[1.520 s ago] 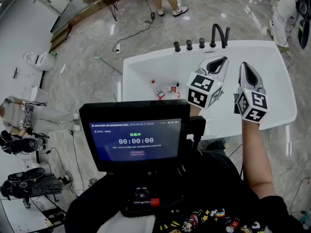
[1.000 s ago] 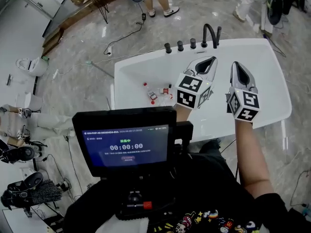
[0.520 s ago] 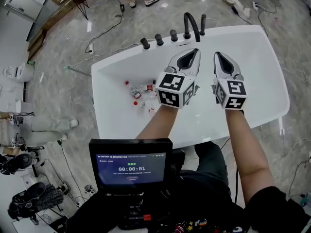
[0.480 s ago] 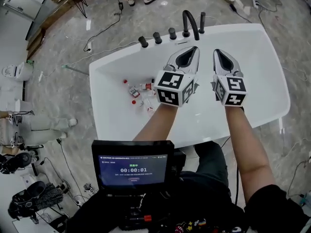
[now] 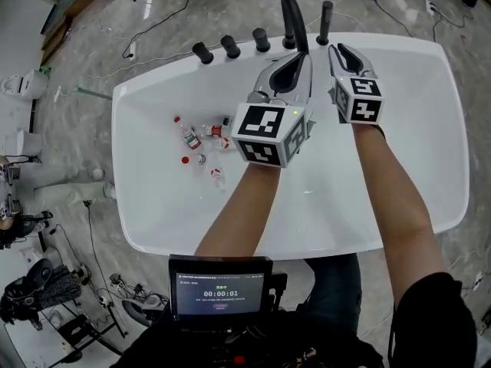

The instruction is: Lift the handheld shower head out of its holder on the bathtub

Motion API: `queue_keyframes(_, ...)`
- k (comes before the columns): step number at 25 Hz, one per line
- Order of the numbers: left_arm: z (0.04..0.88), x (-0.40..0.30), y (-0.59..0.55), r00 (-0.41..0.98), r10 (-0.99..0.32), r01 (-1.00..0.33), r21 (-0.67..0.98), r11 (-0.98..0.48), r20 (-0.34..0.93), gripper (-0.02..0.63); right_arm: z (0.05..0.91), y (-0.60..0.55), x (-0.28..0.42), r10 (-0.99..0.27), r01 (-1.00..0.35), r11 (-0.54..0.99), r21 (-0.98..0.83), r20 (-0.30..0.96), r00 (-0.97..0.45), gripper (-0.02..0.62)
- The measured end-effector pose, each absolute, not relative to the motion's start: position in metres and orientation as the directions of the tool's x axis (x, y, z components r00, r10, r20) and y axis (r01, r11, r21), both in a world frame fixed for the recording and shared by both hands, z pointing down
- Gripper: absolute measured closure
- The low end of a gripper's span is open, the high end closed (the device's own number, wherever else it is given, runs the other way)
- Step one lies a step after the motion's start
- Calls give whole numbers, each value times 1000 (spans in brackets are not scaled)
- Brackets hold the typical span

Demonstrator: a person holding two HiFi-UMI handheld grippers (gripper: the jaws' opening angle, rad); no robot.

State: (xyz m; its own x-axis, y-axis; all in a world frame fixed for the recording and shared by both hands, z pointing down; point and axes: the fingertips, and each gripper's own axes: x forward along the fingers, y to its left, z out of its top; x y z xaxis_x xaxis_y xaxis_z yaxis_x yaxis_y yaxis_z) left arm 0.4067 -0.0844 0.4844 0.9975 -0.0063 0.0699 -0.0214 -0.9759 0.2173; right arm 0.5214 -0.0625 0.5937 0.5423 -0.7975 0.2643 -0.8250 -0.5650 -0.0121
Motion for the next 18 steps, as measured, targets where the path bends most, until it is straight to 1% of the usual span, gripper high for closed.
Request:
queue_keyframes(3,508,418,-99,998,-58,-63,194,-979,30,604,637,-84,560,-798,-828,-560,-12,275,536,491)
queue_keyframes(6,543,420,-121,990,-138,-136,204,-970,5,604,675,-100,589,-795,-828,-561,-20,291,531,472)
queue_keyframes(8,576,426,-133,987,-156,-159,208,-965,33,605,694,-112,604,-796,-830,-558,-17,295,529,450)
queue_keyframes(12,637,452,-138,985,-126,-147,194,-970,114,603,723,-131,634,-781,-822,-570,8,305,544,395)
queue_keyframes(16,663,475,-137,989,-94,-113,179,-977,113,586,742,-148,655,-784,-825,-565,18,300,544,403)
queue_keyframes(17,665,477,-136,991,-90,-107,176,-979,104,586,744,-151,657,-788,-828,-561,21,292,542,431)
queue_keyframes(18,667,479,-135,992,-87,-103,176,-979,94,584,745,-153,659,-795,-832,-554,22,281,538,439)
